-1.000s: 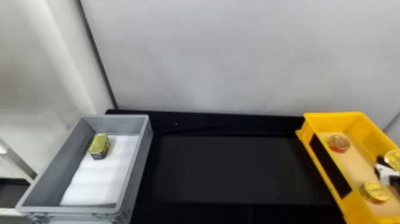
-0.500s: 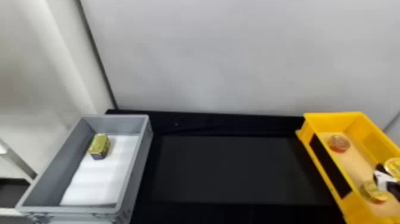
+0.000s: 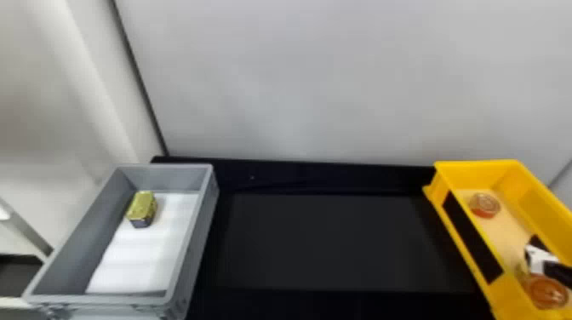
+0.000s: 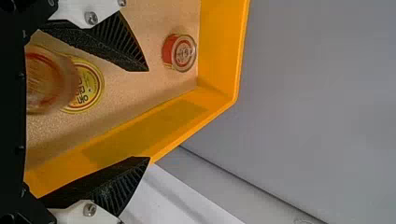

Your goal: Pick up the round yellow can and place it in the yellow rectangular box

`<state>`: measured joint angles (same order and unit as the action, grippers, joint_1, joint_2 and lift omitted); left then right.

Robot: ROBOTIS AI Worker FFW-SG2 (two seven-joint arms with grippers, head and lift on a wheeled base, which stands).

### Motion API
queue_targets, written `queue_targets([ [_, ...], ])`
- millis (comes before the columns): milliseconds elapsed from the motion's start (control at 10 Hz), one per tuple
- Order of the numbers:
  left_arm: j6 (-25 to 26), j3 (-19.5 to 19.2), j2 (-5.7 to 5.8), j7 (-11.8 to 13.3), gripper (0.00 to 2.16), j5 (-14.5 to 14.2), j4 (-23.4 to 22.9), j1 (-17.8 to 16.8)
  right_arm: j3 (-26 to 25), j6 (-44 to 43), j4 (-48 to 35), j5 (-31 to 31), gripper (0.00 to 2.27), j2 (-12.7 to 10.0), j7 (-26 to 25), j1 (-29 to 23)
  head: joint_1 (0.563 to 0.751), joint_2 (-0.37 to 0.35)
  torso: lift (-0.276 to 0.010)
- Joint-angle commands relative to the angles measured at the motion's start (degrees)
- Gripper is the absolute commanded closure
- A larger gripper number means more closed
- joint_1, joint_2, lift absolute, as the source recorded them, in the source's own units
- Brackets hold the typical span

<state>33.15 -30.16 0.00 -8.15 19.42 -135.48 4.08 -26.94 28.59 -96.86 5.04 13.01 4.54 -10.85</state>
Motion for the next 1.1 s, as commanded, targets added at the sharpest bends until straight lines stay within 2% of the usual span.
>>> queue_targets([
  [0, 0.0, 0.0, -0.15, 0.0, 0.13, 0.0, 0.0, 0.1, -0.1, 0.0, -0.1, -0.3, 0.11, 0.0, 0.4, -0.1, 0.694, 0.014, -0.090],
  [400, 0.1, -0.4, -0.15, 0.0, 0.12, 0.0, 0.0, 0.3, -0.8, -3.1, -1.8, -0.4, 0.10, -0.2, 0.3, -0.5, 0.694, 0.014, -0.090],
  [700, 0.1, -0.7, -0.15, 0.0, 0.13, 0.0, -0.3, 0.4, -7.0, -6.6, -12.7, 0.2, 0.12, -1.0, -1.1, -1.7, 0.694, 0.014, -0.090],
  [800, 0.1, -0.8, -0.15, 0.0, 0.12, 0.0, -0.3, 0.5, -9.3, -7.6, -16.3, 0.2, 0.12, -0.9, -3.9, -1.5, 0.694, 0.014, -0.090],
  [1000, 0.1, -0.5, -0.15, 0.0, 0.12, 0.0, -0.3, 0.3, -12.8, -10.2, -20.4, -0.5, 0.12, -0.7, -4.8, 0.5, 0.694, 0.014, -0.090],
])
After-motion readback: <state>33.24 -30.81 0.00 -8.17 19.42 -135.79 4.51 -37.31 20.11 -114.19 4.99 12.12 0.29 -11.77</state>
